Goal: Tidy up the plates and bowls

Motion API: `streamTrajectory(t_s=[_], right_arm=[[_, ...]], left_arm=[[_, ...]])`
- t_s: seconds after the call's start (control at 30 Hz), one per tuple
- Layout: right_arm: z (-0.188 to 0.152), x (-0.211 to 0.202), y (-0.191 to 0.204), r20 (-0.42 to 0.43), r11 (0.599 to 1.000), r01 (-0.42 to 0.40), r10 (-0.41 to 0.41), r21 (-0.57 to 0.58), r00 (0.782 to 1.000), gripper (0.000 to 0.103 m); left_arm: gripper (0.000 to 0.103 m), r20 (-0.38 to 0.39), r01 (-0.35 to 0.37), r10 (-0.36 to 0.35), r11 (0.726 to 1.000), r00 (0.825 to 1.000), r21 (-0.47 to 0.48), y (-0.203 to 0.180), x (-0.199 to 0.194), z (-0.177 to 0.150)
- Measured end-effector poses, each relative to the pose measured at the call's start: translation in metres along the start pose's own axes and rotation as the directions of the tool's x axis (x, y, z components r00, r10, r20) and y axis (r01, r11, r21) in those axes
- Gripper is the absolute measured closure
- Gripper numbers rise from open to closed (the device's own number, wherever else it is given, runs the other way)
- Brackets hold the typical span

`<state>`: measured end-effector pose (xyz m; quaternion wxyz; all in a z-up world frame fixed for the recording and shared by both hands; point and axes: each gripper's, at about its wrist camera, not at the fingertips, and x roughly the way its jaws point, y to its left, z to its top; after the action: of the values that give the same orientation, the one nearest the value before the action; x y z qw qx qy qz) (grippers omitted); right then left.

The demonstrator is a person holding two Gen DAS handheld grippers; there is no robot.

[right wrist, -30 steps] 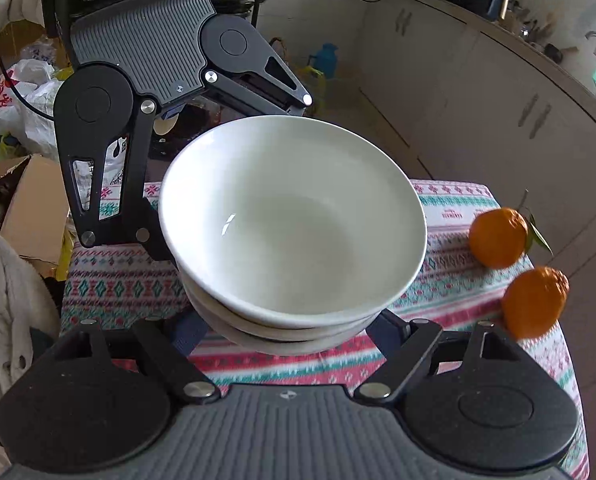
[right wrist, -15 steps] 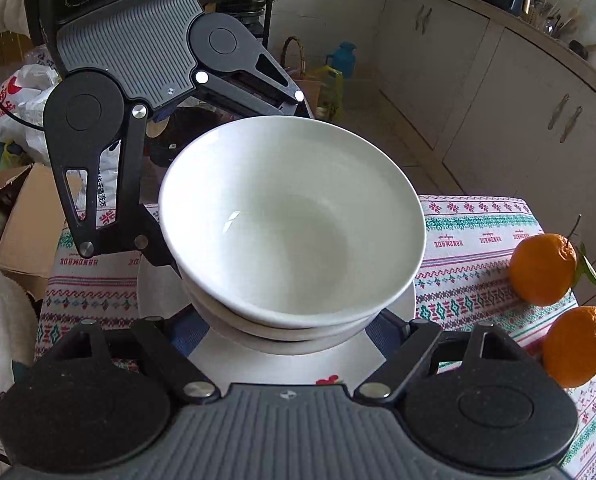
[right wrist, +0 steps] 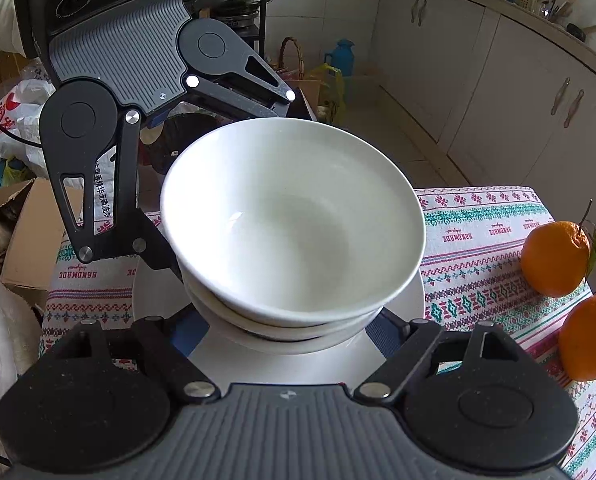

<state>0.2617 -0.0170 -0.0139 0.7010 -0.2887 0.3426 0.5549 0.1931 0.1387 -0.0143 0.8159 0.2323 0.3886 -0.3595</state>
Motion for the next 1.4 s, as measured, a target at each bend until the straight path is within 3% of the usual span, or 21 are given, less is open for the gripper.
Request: streamTrajectory(t_s=[0.33,0.43,0.57,0.67,0.77,0.83,0.9,0.97,1.1,1.23,1.33,1.4], right_arm=[[0.000,0.001,0.002,-0.002,1.000,0.000,0.000,0.012,1.000,0.015],[-0.001,-0.006,0.003,0.021,1.000,0.016,-0.017,0.025,1.000,0.005],[-0.004,-0.023,0.005,0.047,0.996,0.052,-0.055,0.070,0.997,0.002],[-0.010,-0.036,0.012,0.054,0.988,0.090,-0.097,0.124,0.994,0.002],[-0.017,-0.051,0.026,0.052,0.965,0.173,-0.186,0.199,0.981,0.000],[-0.023,-0.058,0.035,0.036,0.932,0.236,-0.256,0.274,0.966,0.000],[-0.028,-0.063,0.043,0.002,0.883,0.304,-0.326,0.359,0.945,0.000],[-0.035,-0.071,0.055,-0.020,0.827,0.368,-0.397,0.425,0.917,0.000],[-0.047,-0.087,0.074,-0.057,0.684,0.481,-0.543,0.549,0.838,0.000],[-0.063,-0.108,0.091,-0.084,0.539,0.513,-0.630,0.668,0.772,0.000],[-0.069,-0.121,0.110,-0.093,0.474,0.529,-0.677,0.704,0.730,0.000],[-0.072,-0.127,0.124,-0.098,0.456,0.540,-0.694,0.707,0.713,0.000]], left_arm=[[0.020,0.037,-0.007,0.007,1.000,0.999,-0.013,-0.001,-0.001,-0.006],[0.015,0.066,-0.057,0.057,0.998,0.996,0.001,-0.009,-0.004,-0.010],[0.006,0.144,-0.109,0.110,0.994,0.983,-0.018,-0.022,-0.016,-0.017],[0.004,0.182,-0.158,0.170,0.984,0.968,-0.079,-0.034,-0.029,-0.023],[0.001,0.213,-0.203,0.233,0.967,0.949,-0.151,-0.049,-0.042,-0.030],[0.001,0.229,-0.270,0.314,0.941,0.921,-0.206,-0.062,-0.049,-0.033],[0.001,0.238,-0.349,0.413,0.898,0.879,-0.268,-0.076,-0.056,-0.033],[0.001,0.236,-0.375,0.475,0.852,0.848,-0.366,-0.087,-0.062,-0.033],[0.001,0.202,-0.346,0.548,0.730,0.812,-0.589,-0.103,-0.079,-0.030],[0.001,0.106,-0.387,0.613,0.614,0.783,-0.689,-0.118,-0.088,-0.016],[0.001,0.062,-0.407,0.642,0.554,0.764,-0.727,-0.133,-0.095,-0.007],[0.001,0.028,-0.455,0.674,0.528,0.738,-0.717,-0.146,-0.100,-0.003]])
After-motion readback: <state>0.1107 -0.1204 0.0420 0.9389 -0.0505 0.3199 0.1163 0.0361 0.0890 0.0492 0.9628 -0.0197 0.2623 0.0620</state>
